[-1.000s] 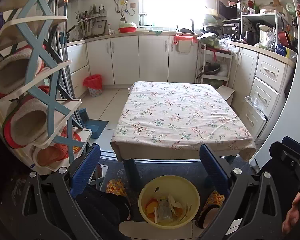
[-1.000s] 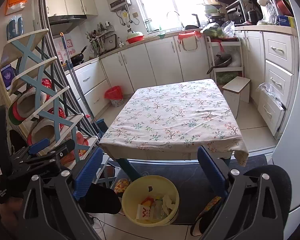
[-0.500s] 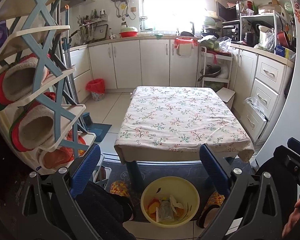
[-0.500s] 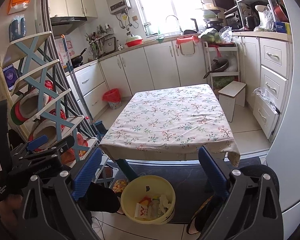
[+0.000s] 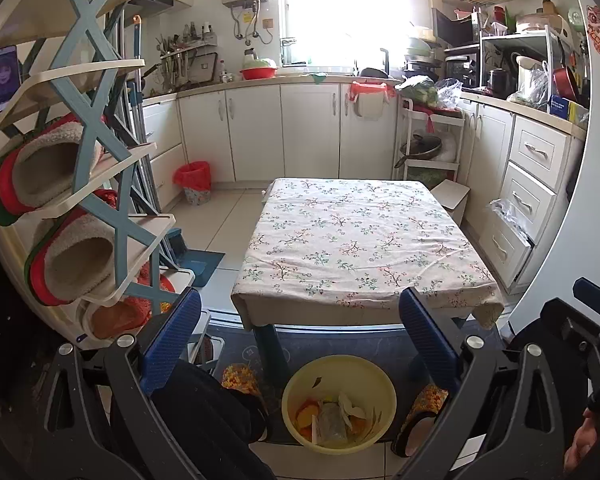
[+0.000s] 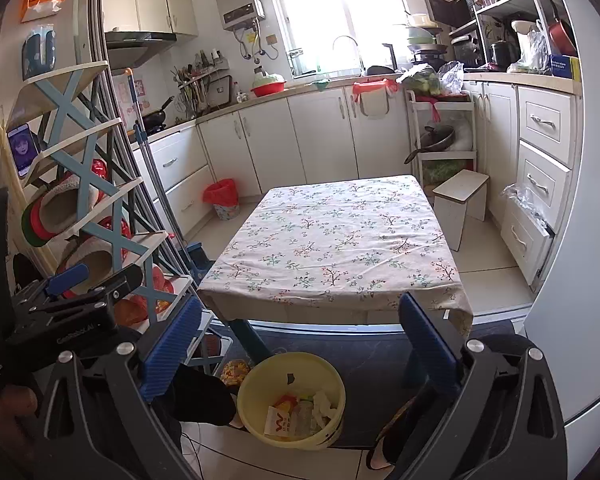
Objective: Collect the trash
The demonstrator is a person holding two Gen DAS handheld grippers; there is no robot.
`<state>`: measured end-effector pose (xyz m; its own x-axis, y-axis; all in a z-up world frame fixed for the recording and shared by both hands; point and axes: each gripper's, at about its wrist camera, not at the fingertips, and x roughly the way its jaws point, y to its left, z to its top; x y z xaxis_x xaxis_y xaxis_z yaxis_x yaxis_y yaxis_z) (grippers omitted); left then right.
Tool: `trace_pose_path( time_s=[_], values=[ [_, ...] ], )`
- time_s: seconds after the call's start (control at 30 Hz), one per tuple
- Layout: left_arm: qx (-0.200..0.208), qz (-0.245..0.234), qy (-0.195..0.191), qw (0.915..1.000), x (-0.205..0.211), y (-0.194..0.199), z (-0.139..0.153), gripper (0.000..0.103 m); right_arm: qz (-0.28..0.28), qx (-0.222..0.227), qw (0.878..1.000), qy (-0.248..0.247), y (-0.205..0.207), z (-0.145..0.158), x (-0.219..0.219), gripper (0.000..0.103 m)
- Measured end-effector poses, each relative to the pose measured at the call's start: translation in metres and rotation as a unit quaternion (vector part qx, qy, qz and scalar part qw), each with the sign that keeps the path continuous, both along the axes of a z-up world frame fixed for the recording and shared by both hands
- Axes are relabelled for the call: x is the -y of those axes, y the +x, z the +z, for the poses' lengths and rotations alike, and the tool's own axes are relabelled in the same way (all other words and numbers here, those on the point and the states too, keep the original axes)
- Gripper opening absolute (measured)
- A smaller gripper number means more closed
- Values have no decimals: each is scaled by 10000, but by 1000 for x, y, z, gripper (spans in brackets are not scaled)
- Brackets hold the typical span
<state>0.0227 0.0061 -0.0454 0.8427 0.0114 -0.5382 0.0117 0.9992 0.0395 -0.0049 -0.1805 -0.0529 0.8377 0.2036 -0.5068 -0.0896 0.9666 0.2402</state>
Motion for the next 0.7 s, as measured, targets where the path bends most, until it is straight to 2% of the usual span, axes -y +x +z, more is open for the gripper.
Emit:
trace_pose_path(
  time_s=[0.7],
  values=[
    [37,60,-10,10000,0,-5,6,95,7,63,10000,-68,-2,4,-2,96]
  ],
)
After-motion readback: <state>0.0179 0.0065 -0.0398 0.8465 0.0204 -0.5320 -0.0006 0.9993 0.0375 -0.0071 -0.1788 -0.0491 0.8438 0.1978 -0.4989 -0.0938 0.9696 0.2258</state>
